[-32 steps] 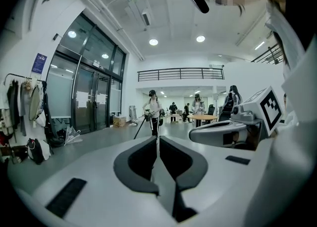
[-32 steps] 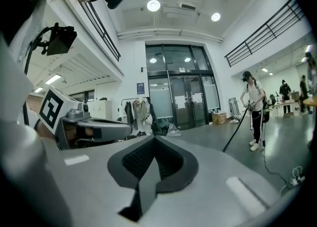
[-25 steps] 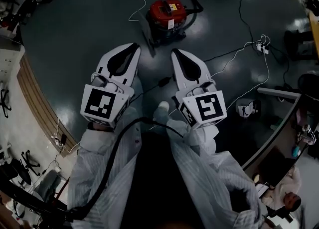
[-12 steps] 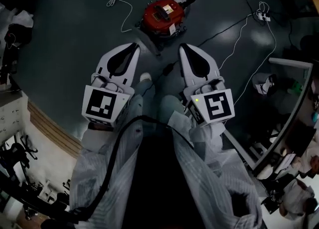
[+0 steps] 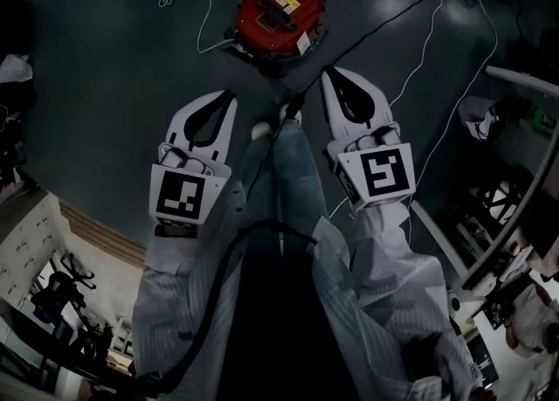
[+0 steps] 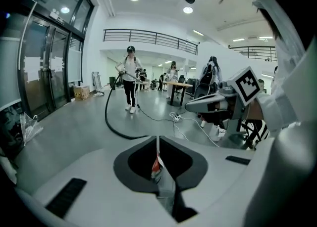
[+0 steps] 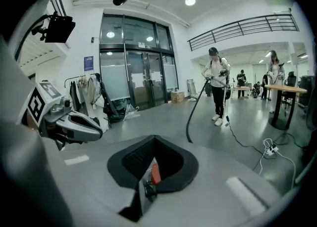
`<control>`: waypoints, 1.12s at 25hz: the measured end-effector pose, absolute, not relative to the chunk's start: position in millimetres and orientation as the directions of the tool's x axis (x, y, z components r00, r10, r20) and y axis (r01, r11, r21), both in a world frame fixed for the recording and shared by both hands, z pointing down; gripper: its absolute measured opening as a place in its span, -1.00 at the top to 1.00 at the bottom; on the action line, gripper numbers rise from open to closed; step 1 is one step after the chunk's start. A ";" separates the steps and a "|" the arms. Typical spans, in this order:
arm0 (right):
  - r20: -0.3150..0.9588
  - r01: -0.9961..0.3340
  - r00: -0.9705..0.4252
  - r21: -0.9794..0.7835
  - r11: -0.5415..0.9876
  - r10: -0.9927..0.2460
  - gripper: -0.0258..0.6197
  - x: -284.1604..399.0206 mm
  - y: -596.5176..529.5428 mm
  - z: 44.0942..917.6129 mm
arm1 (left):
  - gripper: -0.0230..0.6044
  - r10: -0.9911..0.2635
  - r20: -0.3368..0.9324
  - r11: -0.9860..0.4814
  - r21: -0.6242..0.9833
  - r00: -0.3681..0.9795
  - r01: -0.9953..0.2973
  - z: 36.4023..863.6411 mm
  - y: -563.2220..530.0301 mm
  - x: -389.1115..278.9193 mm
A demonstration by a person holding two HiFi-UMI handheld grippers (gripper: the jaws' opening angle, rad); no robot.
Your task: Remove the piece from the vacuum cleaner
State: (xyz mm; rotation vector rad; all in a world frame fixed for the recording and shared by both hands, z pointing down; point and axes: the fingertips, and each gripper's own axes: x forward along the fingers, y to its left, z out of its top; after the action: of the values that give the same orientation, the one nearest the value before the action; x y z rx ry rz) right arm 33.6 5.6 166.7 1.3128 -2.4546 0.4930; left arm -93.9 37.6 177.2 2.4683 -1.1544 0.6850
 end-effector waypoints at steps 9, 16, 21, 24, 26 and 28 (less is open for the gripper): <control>0.603 -0.829 -0.505 -0.139 0.542 -0.617 0.92 26.3 -78.0 372.5 | 0.91 -0.457 0.701 -0.736 0.048 0.548 -0.675 357.6 10.4 -98.0; 0.695 -0.804 -0.506 -0.165 0.572 -0.511 0.87 2.5 -110.3 489.8 | 0.91 -0.412 0.726 -0.745 0.080 0.551 -0.662 451.4 -1.9 -113.9; 0.717 -0.787 -0.497 -0.136 0.602 -0.488 0.61 -6.2 -125.3 521.4 | 0.91 -0.383 0.743 -0.750 0.097 0.549 -0.655 488.9 -8.0 -114.4; 0.748 -0.763 -0.487 -0.113 0.637 -0.450 0.46 -10.0 -129.5 535.4 | 0.91 -0.362 0.754 -0.767 0.092 0.547 -0.635 498.8 -11.4 -113.8; 0.790 -0.743 -0.465 -0.101 0.662 -0.401 0.44 -9.1 -129.8 551.9 | 0.91 -0.344 0.764 -0.785 0.085 0.546 -0.613 504.0 -15.9 -111.3; 0.816 -0.731 -0.439 -0.081 0.678 -0.375 0.44 -5.4 -131.0 563.7 | 0.91 -0.329 0.779 -0.804 0.066 0.534 -0.591 511.3 -20.4 -109.5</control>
State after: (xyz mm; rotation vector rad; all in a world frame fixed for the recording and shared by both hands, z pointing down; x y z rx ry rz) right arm -5.4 -131.0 563.7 0.8500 -2.0657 0.5480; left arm -109.5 -20.4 511.3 2.4536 -0.7627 1.1467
